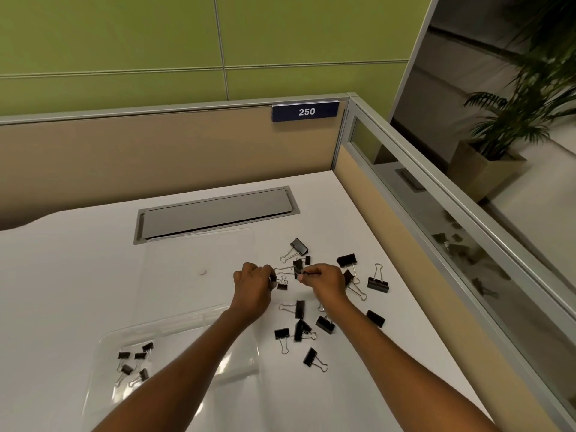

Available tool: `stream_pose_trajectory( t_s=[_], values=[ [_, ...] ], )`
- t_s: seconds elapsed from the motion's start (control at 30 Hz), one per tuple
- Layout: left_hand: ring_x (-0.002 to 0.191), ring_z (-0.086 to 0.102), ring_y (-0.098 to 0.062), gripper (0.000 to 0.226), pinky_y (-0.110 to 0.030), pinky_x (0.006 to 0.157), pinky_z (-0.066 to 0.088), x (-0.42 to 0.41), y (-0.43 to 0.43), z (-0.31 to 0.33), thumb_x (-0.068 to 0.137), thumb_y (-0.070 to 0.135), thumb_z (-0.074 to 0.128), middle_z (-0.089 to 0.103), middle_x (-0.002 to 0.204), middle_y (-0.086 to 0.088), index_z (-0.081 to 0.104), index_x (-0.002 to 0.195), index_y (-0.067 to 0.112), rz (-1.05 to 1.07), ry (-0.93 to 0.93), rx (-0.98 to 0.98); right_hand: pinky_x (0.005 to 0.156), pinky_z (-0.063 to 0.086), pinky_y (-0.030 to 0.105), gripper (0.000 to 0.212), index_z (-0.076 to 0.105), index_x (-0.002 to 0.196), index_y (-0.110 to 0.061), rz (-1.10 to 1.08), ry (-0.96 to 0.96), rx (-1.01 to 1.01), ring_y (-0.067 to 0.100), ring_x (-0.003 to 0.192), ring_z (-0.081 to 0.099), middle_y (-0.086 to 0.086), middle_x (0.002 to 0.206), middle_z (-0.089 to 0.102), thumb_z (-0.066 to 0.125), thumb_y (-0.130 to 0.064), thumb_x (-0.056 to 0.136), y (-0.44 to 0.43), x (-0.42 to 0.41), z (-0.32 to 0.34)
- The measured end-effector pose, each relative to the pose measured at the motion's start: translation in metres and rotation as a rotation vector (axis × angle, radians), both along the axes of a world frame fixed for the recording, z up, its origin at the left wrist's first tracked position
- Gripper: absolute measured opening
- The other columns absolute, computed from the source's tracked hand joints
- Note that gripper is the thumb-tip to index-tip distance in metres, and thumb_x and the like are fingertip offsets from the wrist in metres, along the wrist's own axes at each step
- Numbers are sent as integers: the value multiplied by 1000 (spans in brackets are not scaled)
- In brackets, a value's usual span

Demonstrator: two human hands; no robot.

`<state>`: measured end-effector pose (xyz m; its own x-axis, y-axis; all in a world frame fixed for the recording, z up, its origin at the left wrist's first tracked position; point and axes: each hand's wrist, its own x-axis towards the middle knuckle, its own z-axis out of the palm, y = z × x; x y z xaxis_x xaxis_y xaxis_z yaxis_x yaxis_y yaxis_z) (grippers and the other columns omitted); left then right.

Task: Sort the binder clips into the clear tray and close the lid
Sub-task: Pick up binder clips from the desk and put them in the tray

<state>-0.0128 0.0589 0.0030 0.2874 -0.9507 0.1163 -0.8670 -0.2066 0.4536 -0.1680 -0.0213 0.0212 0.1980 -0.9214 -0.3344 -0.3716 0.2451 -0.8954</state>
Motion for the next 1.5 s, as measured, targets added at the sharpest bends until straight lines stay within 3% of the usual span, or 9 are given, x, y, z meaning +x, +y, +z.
stream_pose_trajectory(
  t_s=[0.2, 0.43, 0.57, 0.7, 0.77, 0.9, 1.03, 1.33, 1.5],
  values=[
    [114, 38, -24, 8, -34, 81, 22, 27, 53, 14, 89, 22, 59, 65, 94, 3, 62, 96, 19, 100, 17, -27, 77, 53, 22, 12, 72, 81, -13, 68, -38, -16, 14, 87, 68, 2, 88, 73, 79, -8, 72, 46, 28, 10],
    [125, 28, -26, 9, -38, 88, 23, 58, 141, 29, 86, 29, 63, 54, 125, 8, 65, 92, 22, 216, -8, 36, 69, 51, 19, 10, 75, 80, -11, 186, 2, -68, 9, 81, 67, -1, 83, 74, 80, -13, 71, 115, 63, 21],
    [128, 25, -29, 11, -40, 93, 24, 77, 192, 26, 84, 31, 64, 45, 137, 8, 68, 92, 24, 250, -47, 119, 82, 55, 38, 2, 76, 68, -24, 306, 108, -125, 12, 83, 67, -9, 75, 73, 77, -26, 69, 154, 85, 15],
    [130, 21, -28, 9, -42, 95, 23, 92, 237, 24, 84, 32, 64, 39, 141, 10, 68, 90, 27, 283, -52, 163, 86, 52, 41, 14, 70, 58, -44, 395, 165, -201, 19, 97, 62, -17, 69, 71, 72, -36, 70, 192, 105, 11],
    [131, 20, -27, 9, -43, 96, 23, 96, 257, 22, 83, 33, 64, 37, 142, 11, 68, 90, 28, 302, -48, 178, 87, 49, 39, 17, 69, 56, -43, 414, 212, -242, 20, 103, 57, -20, 66, 69, 70, -36, 72, 211, 114, 10],
    [132, 19, -28, 9, -43, 97, 21, 100, 292, 20, 83, 32, 65, 36, 144, 11, 69, 90, 28, 326, -58, 183, 89, 36, 33, 11, 76, 77, -25, 469, 285, -342, 18, 112, 40, -10, 82, 71, 67, -32, 81, 252, 127, 9],
    [133, 16, -31, 8, -44, 98, 19, 100, 316, 14, 83, 31, 65, 33, 147, 9, 70, 88, 28, 327, -83, 196, 86, 33, 33, 16, 76, 88, -26, 518, 387, -445, 23, 111, 38, -2, 91, 70, 67, -38, 81, 283, 137, 4],
    [136, 12, -34, 17, -46, 99, 19, 98, 340, 5, 85, 27, 63, 28, 152, 7, 70, 100, 27, 296, -151, 251, 85, 32, 32, 17, 77, 89, -24, 550, 469, -542, 23, 108, 37, -1, 94, 64, 69, -37, 81, 315, 141, -9],
    [135, 17, -34, 16, -45, 97, 20, 99, 343, 4, 84, 18, 64, 41, 144, 4, 70, 96, 27, 343, -157, 163, 90, 30, 32, 29, 69, 110, -19, 562, 421, -554, 22, 114, 35, 0, 107, 63, 65, -34, 86, 314, 136, -10]
  ],
)
